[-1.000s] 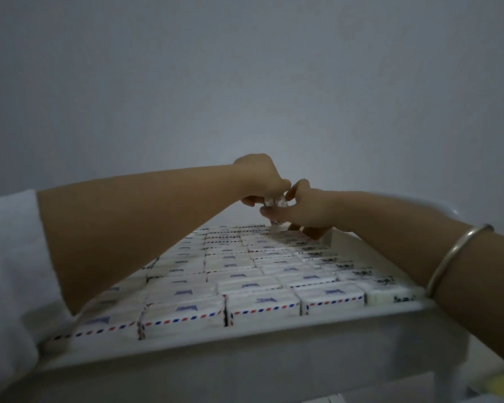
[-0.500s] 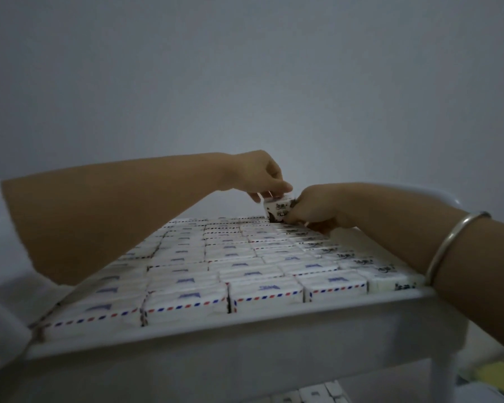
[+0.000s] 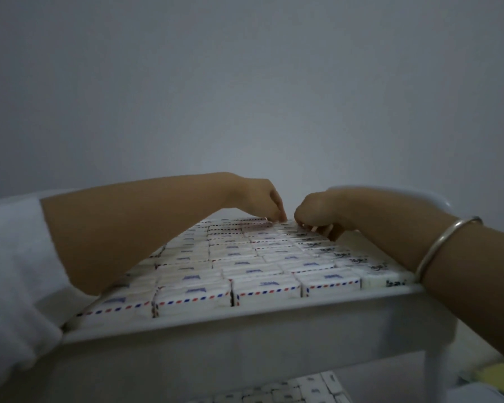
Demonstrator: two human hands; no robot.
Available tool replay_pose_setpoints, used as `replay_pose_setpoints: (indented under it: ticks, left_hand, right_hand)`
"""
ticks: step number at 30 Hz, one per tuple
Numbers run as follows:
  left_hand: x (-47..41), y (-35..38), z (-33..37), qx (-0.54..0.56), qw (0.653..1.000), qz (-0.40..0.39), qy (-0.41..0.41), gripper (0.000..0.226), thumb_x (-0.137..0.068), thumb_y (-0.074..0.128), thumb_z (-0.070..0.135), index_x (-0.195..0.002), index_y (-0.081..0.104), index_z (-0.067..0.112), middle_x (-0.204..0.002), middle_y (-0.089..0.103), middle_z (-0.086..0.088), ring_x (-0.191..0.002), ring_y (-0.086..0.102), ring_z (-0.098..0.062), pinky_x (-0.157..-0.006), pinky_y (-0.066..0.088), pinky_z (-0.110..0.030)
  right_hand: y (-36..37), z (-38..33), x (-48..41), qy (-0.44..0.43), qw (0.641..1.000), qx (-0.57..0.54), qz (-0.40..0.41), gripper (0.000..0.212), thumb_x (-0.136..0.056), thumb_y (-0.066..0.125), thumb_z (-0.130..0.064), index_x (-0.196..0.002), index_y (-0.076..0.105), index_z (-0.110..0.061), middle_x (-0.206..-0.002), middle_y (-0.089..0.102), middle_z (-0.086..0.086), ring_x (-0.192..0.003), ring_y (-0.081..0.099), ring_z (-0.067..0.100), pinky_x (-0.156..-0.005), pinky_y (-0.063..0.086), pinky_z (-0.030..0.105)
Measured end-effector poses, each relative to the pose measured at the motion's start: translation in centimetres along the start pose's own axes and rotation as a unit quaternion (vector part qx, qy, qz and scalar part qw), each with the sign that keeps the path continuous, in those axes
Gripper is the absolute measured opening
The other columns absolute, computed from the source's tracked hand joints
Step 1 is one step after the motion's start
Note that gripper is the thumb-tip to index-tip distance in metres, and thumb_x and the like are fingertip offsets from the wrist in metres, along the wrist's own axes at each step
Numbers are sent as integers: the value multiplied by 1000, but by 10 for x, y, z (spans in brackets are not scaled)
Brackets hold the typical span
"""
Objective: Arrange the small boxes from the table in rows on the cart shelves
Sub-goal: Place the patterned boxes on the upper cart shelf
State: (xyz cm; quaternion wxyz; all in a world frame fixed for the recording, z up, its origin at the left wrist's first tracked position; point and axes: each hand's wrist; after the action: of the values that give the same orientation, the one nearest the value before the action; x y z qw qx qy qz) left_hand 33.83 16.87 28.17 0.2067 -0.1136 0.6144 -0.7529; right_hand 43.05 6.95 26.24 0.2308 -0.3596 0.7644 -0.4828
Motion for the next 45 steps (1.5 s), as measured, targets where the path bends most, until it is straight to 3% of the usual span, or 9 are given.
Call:
replay_pose_setpoints:
  ticks: [5,11,14,21,26,33,37,40,45]
  left_hand:
    - [35,-16,13,-99,993,45,-34,36,-95,47,11,-125,65,20,-127,63,1,-119,54,-17,-105,39,-28]
    - [159,-53,23,-120,978,153,-73,15,-96,55,26,-94,68,19,-74,72,10,-57,63,-3,-51,47,-22]
    - [242,-49,5,-107,973,192,-66,22,-94,54,26,-76,66,22,-48,62,16,-38,51,1,-51,40,-21]
    - [391,44,-93,-79,960,241,-118,26,-79,46,48,-68,61,30,-64,66,14,-60,61,0,-62,49,-28]
    - [454,169,-190,-12,936,210,-281,17,-87,61,29,-77,61,43,-75,63,19,-66,56,2,-61,43,-20]
    - [440,240,-238,27,912,286,-292,18,-87,62,32,-105,61,35,-106,60,16,-105,53,-8,-87,45,-28]
    - [413,260,-253,1,921,246,-301,51,-90,57,43,-136,43,28,-134,47,6,-126,38,-16,-103,34,-30]
    - [402,276,-260,-21,932,211,-295,69,-93,50,48,-150,21,23,-151,28,6,-139,19,-17,-115,20,-32]
    - [399,282,-261,-28,932,233,-277,61,-91,53,52,-144,35,29,-150,28,11,-144,7,-15,-118,12,-36]
  right_hand:
    - [-12,-13,27,-140,980,94,102,45,-96,43,-15,-141,44,-16,-140,48,4,-113,55,24,-86,50,30]
    - [-6,-51,131,-354,912,-6,207,18,-94,52,-39,-99,64,-27,-87,63,-12,-72,54,0,-61,39,19]
    - [27,-78,191,-438,880,-73,169,22,-91,53,-37,-77,67,-30,-55,57,-13,-47,47,1,-44,32,11]
    - [162,-140,265,-551,831,-41,63,16,-90,54,-29,-89,68,-21,-81,67,-1,-75,61,17,-66,46,30]
    - [293,-153,242,-482,872,51,-70,28,-93,51,-26,-119,53,-18,-115,60,7,-102,58,30,-83,49,38]
    - [379,-197,156,-366,930,25,-1,48,-92,50,-19,-139,43,-15,-138,45,11,-127,43,30,-100,40,34]
    - [402,-203,128,-327,919,181,-126,62,-96,46,-28,-151,24,-13,-156,22,16,-140,27,35,-113,30,44]
    - [414,-198,128,-316,920,190,-133,65,-95,49,-37,-151,24,-15,-155,24,14,-140,26,35,-111,32,46]
    - [412,-187,129,-334,930,148,-22,59,-90,58,-41,-140,37,-19,-134,44,9,-124,39,27,-97,41,38]
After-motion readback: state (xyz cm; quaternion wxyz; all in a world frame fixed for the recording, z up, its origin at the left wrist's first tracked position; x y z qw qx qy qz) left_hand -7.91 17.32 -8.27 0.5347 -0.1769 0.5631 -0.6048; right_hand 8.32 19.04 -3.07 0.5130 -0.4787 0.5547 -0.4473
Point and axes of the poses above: each hand's wrist, its own x-axis away from the middle knuckle, its own y-axis out of the palm, z = x × y
